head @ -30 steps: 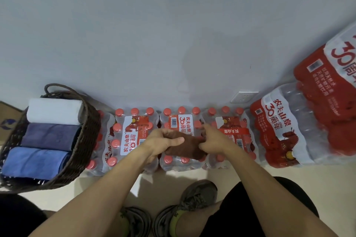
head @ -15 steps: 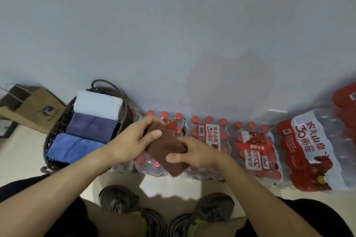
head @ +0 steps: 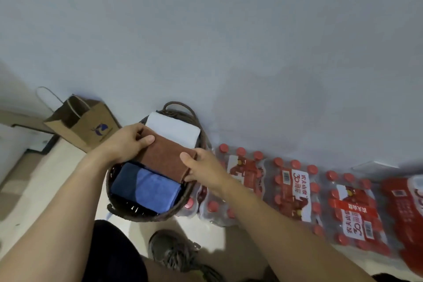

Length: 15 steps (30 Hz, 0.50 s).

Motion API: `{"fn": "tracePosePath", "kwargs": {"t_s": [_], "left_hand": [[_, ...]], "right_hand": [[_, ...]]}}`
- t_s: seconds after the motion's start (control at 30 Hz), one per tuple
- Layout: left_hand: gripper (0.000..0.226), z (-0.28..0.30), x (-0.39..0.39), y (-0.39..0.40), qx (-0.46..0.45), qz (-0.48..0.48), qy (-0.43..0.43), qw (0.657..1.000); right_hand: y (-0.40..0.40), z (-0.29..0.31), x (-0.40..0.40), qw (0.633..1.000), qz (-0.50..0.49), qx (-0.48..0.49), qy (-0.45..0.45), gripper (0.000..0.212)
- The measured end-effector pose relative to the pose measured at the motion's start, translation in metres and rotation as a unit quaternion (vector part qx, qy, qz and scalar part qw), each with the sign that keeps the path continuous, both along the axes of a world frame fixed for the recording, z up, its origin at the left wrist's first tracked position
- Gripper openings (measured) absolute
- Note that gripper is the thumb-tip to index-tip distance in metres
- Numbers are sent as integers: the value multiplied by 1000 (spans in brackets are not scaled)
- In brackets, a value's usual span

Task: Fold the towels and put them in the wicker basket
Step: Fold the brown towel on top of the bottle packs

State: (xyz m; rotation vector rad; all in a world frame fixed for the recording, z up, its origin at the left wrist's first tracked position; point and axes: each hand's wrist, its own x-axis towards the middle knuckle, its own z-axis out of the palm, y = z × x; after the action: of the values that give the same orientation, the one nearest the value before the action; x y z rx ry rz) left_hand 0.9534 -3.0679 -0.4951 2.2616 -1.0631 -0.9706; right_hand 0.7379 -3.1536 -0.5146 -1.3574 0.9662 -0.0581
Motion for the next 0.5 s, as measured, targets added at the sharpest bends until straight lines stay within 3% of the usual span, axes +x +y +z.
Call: {"fn": "tracePosePath", "kwargs": {"t_s": [0.07, 0.17, 0.23, 0.3, 0.4, 0.43, 0.5], "left_hand": [[12, -13, 9, 2, 22, 15, -35, 999], [23, -28, 13, 5, 46, 35, -71, 996], [32, -30, 11, 6, 44, 42, -126, 990], [36, -26, 4, 5, -15, 68, -209, 975], [28, -21, -21, 1, -232, 43, -275, 932], [33, -24, -30, 1, -256, -15, -276, 926], [50, -37, -43, 4, -198, -123, -262, 936]], "right_hand": [[7, -4, 15, 994, 4, -100, 48, 31], [13, -7, 24, 938, 44, -310, 147, 53], [19, -4, 24, 890, 43, -428, 151, 46], [25, -1, 24, 835, 49, -541, 89, 31], [34, -8, 28, 789, 122, -602, 25, 34], [37, -14, 29, 786, 154, -597, 38, 41], [42, -27, 28, 798, 202, -561, 89, 53]]}}
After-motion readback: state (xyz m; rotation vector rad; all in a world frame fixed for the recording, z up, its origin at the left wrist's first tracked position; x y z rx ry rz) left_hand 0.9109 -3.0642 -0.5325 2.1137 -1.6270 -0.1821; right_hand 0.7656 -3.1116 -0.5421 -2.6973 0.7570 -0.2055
